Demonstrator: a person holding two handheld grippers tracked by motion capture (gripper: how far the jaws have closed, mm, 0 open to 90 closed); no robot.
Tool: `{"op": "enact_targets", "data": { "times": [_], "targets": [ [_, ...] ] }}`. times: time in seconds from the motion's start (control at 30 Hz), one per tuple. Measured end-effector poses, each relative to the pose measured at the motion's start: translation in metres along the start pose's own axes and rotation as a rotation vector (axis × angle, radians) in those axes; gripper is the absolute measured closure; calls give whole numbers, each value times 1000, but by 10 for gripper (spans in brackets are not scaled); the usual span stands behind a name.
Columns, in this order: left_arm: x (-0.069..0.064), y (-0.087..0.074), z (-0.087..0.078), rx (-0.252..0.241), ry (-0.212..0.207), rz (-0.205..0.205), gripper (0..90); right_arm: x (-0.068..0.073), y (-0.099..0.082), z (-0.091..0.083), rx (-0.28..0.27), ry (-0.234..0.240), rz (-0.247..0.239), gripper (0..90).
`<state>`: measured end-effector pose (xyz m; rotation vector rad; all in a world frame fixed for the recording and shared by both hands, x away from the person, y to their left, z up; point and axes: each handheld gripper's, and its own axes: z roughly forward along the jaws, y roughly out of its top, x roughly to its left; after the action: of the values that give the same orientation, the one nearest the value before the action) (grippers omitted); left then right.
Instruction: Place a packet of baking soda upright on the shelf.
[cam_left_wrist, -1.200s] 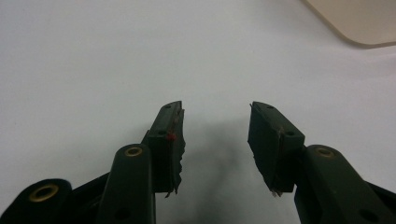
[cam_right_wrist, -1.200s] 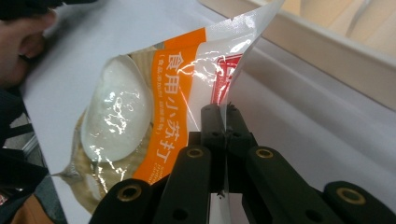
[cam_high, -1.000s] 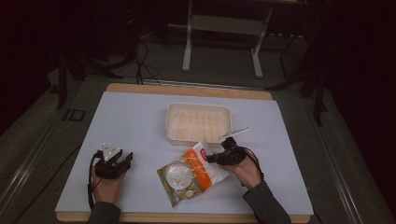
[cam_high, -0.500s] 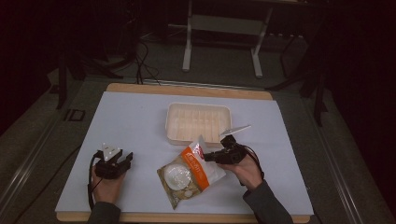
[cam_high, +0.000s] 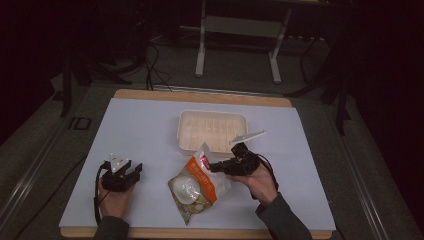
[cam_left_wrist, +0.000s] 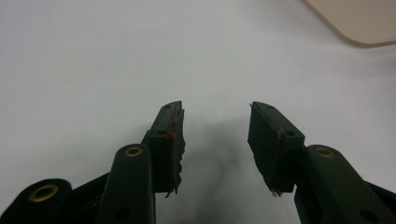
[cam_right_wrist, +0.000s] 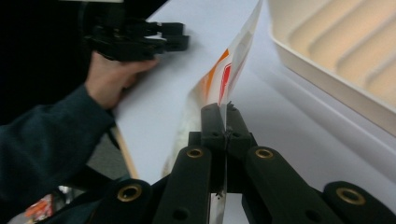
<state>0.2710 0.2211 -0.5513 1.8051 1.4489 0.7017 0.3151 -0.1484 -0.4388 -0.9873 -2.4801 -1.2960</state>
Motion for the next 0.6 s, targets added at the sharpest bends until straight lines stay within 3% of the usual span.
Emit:
{"op": "enact_targets", "data": {
  "times": [0.27, 0.43, 0.6],
  "targets": [
    [0, 0, 0, 1, 0, -1, 548, 14, 9, 4, -3, 42, -22, 900],
    [0, 0, 0, 0, -3, -3, 548, 21, 14, 8, -21, 126, 9, 900],
    [0, 0, 0, -1, -4, -7, 548, 27, 17, 12, -26, 177, 5, 900]
  ]
}}
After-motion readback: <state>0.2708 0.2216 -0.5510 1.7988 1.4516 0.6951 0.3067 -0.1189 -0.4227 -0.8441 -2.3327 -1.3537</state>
